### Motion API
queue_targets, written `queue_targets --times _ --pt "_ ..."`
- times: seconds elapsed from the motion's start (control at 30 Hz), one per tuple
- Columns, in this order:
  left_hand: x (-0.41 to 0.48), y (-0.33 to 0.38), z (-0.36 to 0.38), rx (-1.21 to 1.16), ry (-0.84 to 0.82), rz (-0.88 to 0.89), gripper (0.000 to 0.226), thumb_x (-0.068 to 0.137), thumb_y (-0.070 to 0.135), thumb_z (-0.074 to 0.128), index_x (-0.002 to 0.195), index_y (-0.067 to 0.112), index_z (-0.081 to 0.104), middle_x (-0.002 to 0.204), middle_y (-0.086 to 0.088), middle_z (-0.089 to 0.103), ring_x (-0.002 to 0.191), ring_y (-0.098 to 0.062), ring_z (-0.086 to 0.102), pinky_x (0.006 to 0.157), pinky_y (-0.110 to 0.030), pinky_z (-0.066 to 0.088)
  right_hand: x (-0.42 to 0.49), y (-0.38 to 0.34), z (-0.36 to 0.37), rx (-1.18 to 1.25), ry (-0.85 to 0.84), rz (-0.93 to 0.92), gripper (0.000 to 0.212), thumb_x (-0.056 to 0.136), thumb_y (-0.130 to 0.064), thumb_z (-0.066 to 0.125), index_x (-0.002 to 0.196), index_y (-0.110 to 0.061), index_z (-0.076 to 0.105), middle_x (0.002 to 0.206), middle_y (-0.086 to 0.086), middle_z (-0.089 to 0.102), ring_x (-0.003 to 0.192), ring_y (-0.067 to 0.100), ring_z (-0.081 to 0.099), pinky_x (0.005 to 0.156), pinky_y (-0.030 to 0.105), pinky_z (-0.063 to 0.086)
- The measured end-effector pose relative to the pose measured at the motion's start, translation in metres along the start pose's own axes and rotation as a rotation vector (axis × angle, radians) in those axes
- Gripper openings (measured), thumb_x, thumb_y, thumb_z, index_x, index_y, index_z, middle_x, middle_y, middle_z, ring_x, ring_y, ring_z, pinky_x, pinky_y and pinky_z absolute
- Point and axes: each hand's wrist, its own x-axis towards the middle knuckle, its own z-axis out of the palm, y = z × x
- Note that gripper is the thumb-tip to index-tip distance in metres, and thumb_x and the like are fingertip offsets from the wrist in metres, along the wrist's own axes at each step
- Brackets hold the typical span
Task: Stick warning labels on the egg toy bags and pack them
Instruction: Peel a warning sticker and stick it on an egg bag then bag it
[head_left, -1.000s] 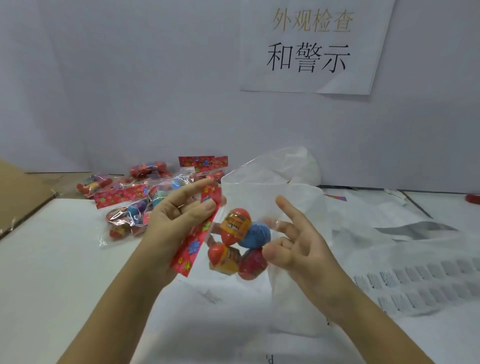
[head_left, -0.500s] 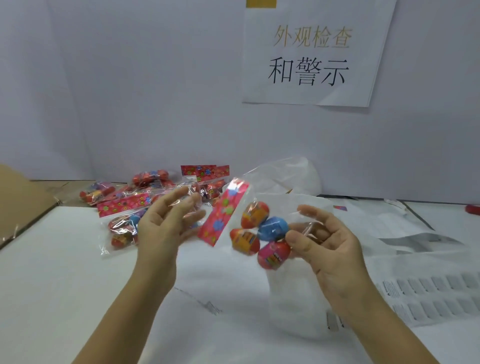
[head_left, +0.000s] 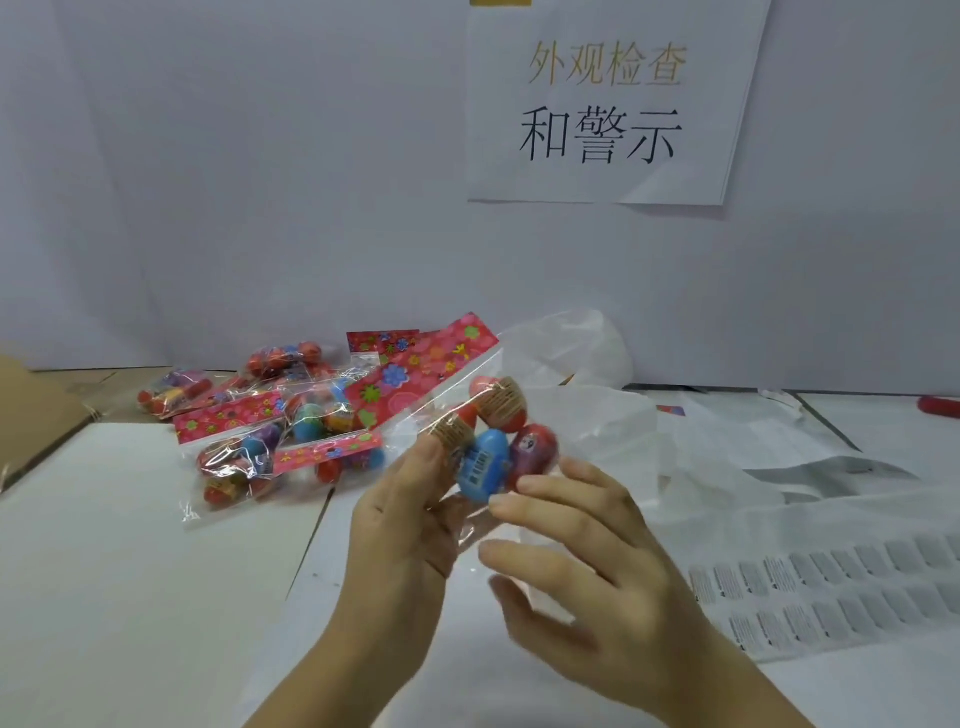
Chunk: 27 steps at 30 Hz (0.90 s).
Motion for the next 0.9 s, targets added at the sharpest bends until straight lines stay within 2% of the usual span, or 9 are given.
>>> queue_targets --times 0.07,0.17,0.3,0.4,0.47,0.57,0.63,0.8,0.9 --pt "0.004 0.0 -0.004 0.089 0.131 -0.014 0.031 0.071 0.048 0.065 0.078 0.023 0.081 0.085 -0.009 0.077 0.075 -0.021 0.075 0.058 -0.026 0.058 0.001 -0.002 -0.001 0.051 0.024 0.039 0.03 0.079 -0.023 0.07 0.108 -0.019 0.06 0.118 0.002 0.067 0.116 0.017 0.059 0.103 0.04 0.044" --pt "0.009 -0.002 -0.007 0.175 0.188 -0.04 0.036 0.082 0.039 0.052 0.088 0.012 0.076 0.091 -0.014 0.075 0.084 -0.029 0.073 0.07 -0.039 0.061 0.004 -0.004 -0.006 0.13 0.151 0.193 0.029 0.086 -0.024 0.063 0.114 -0.018 0.058 0.119 -0.002 0.06 0.118 0.017 0.056 0.101 0.036 0.044" --pt "0.008 0.0 -0.006 0.218 0.128 -0.059 0.03 0.088 0.036 0.053 0.076 0.019 0.075 0.084 -0.008 0.076 0.08 -0.023 0.074 0.062 -0.029 0.06 0.017 -0.01 -0.009 0.543 0.192 0.872 0.047 0.075 -0.046 0.066 0.12 -0.04 0.054 0.12 -0.018 0.062 0.111 0.008 0.061 0.089 0.019 0.051" --pt "0.006 -0.002 -0.005 0.292 0.071 -0.056 0.022 0.087 0.036 0.06 0.08 0.024 0.077 0.09 -0.008 0.075 0.085 -0.024 0.073 0.063 -0.032 0.059 0.021 -0.001 -0.008 0.864 0.052 1.208 0.057 0.072 -0.055 0.075 0.121 -0.032 0.059 0.114 -0.009 0.069 0.106 0.01 0.066 0.092 0.03 0.054" --pt "0.004 -0.004 -0.003 0.336 0.048 -0.042 0.026 0.088 0.039 0.053 0.084 0.028 0.077 0.094 -0.006 0.074 0.091 -0.024 0.072 0.062 -0.033 0.06 0.023 0.001 -0.009 0.922 -0.001 1.251 0.055 0.07 -0.055 0.069 0.113 -0.021 0.068 0.106 0.002 0.073 0.101 0.019 0.069 0.096 0.044 0.052" --pt "0.001 -0.005 -0.001 0.36 0.032 -0.043 0.037 0.079 0.048 0.049 0.093 0.024 0.074 0.089 0.001 0.075 0.085 -0.017 0.074 0.052 -0.027 0.057 0.025 -0.001 -0.009 0.931 0.014 1.272 0.049 0.064 -0.057 0.067 0.099 -0.024 0.075 0.098 0.002 0.075 0.098 0.021 0.07 0.095 0.047 0.051" --pt "0.0 -0.005 0.001 0.397 0.007 -0.029 0.027 0.083 0.047 0.057 0.088 0.027 0.074 0.086 0.004 0.075 0.083 -0.015 0.073 0.047 -0.025 0.055 0.024 0.0 -0.009 0.943 0.014 1.3 0.048 0.062 -0.057 0.069 0.096 -0.024 0.075 0.096 0.004 0.074 0.095 0.024 0.07 0.09 0.049 0.053" --pt "-0.002 -0.007 0.002 0.478 -0.002 -0.003 0.029 0.071 0.05 0.056 0.076 0.028 0.073 0.072 0.012 0.072 0.075 -0.002 0.071 0.047 -0.018 0.054 0.024 0.001 -0.01 0.98 -0.014 1.332 0.038 0.062 -0.054 0.07 0.086 -0.025 0.077 0.089 0.004 0.074 0.083 0.02 0.072 0.068 0.03 0.058" --pt "-0.001 -0.006 0.002 0.448 0.006 -0.033 0.025 0.071 0.045 0.055 0.067 0.034 0.077 0.073 0.012 0.073 0.076 0.0 0.07 0.054 -0.013 0.052 0.025 0.003 -0.007 0.994 0.005 1.345 0.035 0.06 -0.049 0.072 0.08 -0.021 0.075 0.08 0.002 0.071 0.076 0.017 0.068 0.066 0.029 0.057"
